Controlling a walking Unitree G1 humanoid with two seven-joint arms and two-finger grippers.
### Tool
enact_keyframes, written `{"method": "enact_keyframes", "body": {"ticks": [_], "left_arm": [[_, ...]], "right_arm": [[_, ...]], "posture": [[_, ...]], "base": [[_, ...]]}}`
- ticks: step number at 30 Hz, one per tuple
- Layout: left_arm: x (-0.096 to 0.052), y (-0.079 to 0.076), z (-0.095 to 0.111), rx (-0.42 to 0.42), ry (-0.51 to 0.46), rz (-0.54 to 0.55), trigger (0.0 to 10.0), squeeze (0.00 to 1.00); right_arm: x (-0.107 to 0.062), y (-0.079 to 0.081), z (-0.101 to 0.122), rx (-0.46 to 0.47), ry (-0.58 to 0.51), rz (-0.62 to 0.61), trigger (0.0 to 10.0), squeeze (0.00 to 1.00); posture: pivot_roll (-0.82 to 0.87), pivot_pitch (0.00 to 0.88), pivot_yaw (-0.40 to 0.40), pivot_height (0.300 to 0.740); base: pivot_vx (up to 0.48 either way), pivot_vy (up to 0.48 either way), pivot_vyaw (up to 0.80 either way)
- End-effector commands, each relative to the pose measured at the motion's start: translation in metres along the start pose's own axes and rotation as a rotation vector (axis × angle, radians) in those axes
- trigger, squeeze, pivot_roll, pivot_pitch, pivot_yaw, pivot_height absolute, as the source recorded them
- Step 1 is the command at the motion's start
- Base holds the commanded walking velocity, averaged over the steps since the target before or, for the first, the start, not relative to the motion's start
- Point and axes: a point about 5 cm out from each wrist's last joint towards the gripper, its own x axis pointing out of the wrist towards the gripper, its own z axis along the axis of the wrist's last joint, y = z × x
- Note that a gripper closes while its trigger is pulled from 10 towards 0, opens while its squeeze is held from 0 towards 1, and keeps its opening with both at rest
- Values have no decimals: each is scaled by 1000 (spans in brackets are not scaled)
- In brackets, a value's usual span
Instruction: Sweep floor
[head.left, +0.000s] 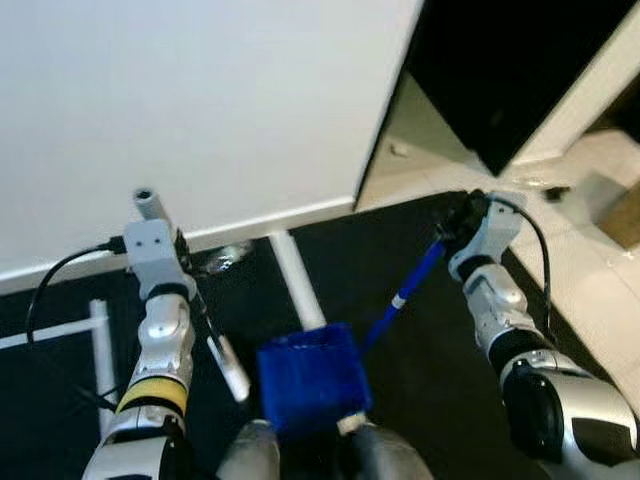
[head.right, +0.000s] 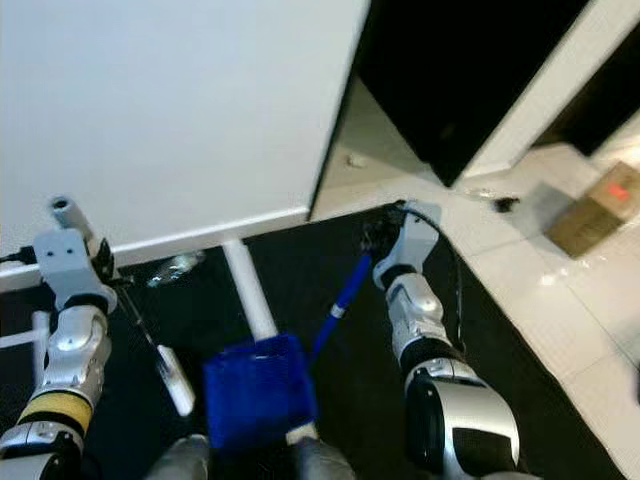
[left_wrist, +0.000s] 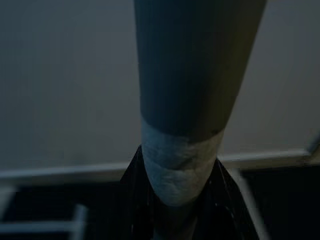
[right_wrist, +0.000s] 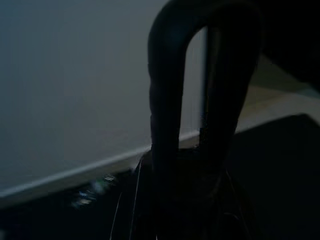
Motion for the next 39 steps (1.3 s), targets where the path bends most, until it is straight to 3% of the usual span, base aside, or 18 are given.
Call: {"method": "enact_keyframes", "body": {"ticks": [1, 13, 15, 18, 20, 25, 34, 39], "left_arm": [[1, -3, 8, 11, -42, -16, 10000, 0], [2, 0, 9, 5, -33, 1, 10000, 0], [3, -3, 5, -120, 6, 52, 10000, 0], [2, -3, 3, -191, 21, 84, 10000, 0], [2, -3, 3, -191, 21, 84, 10000, 0], [3, -14, 3, -180, 29, 36, 10000, 0], [8, -22, -2, -89, 86, -15, 10000, 0], [12, -18, -2, -180, 106, 30, 10000, 0]], "right_arm": [[2, -6, 8, -31, -11, -9, 10000, 0], [12, 1, 29, -123, -46, 48, 10000, 0], [14, 1, 30, -72, -52, 31, 10000, 0], [13, 2, 27, -69, -40, 34, 10000, 0], [13, 2, 27, -69, -40, 34, 10000, 0], [5, 0, 10, -65, -11, 18, 10000, 0], [2, -13, 5, -49, 52, -86, 10000, 0], [-4, -32, 2, -7, 64, -213, 10000, 0]], "posture": [[207, 0, -198, 740], [200, 0, -198, 740], [193, 0, -193, 740], [191, 0, -189, 740], [191, 0, -189, 740], [186, 0, -179, 740], [143, 0, -140, 740], [128, 0, -111, 740]], "base": [[0, 480, 800], [0, 360, 786], [0, 0, 0], [0, 0, 0], [0, 0, 0], [0, -480, 0], [0, -480, 0], [0, -480, 0]]}}
